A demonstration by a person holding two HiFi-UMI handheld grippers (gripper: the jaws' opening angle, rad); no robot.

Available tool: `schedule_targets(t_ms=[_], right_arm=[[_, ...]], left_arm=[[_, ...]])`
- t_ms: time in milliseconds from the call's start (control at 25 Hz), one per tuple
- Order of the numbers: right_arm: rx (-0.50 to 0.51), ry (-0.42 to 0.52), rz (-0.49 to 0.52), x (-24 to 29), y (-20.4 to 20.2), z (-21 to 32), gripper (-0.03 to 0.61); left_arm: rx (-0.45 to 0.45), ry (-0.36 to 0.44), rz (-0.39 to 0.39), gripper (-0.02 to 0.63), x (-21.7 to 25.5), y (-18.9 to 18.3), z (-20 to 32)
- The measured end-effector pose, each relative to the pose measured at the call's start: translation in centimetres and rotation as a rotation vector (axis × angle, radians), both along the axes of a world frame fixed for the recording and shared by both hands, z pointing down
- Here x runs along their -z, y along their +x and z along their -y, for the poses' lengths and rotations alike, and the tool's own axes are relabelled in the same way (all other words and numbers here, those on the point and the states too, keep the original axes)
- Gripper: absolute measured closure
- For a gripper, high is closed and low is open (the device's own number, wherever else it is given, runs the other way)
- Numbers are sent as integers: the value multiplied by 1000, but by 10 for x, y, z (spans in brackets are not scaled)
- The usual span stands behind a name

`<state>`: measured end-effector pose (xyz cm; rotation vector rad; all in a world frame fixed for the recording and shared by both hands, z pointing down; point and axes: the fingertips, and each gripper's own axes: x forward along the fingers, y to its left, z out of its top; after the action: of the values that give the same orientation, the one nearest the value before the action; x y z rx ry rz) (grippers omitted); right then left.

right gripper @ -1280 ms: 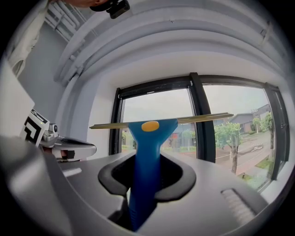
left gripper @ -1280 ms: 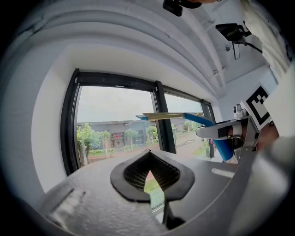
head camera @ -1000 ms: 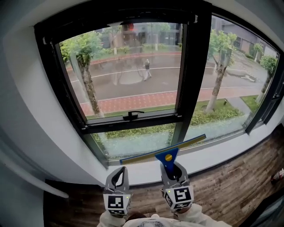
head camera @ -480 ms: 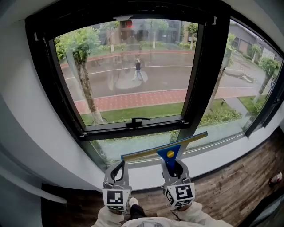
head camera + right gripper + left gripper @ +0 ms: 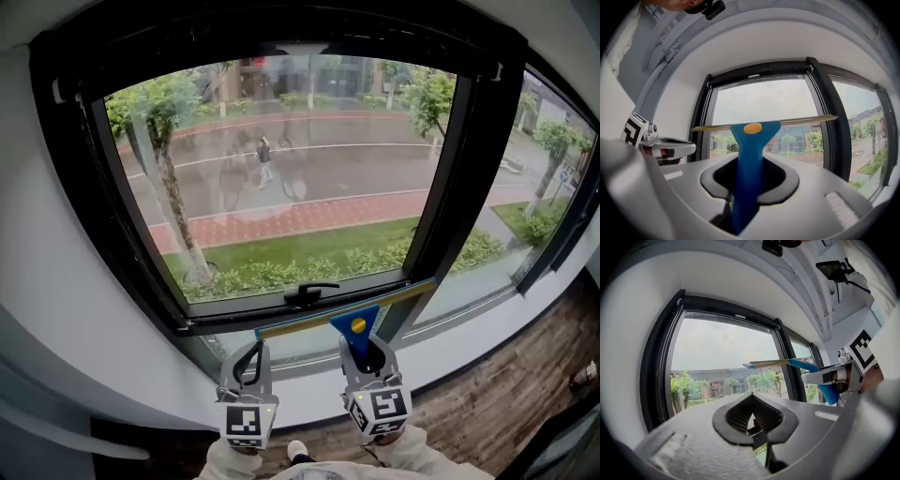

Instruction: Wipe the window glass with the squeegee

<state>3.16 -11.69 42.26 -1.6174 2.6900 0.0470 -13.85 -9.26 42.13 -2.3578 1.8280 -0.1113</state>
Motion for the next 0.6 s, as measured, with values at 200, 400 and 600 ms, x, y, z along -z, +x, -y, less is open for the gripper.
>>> schedule_targets(t_ms=[200, 400, 600], right_arm=[[-10, 21, 10, 11, -19, 30, 471], [-13, 33, 29, 25, -16, 62, 471], [-10, 62, 52, 49, 0, 101, 471]], left_arm=[[-8, 1, 5, 614, 4, -19, 25], [7, 10, 3, 614, 13, -25, 53], [42, 15, 11, 614, 21, -20, 76]])
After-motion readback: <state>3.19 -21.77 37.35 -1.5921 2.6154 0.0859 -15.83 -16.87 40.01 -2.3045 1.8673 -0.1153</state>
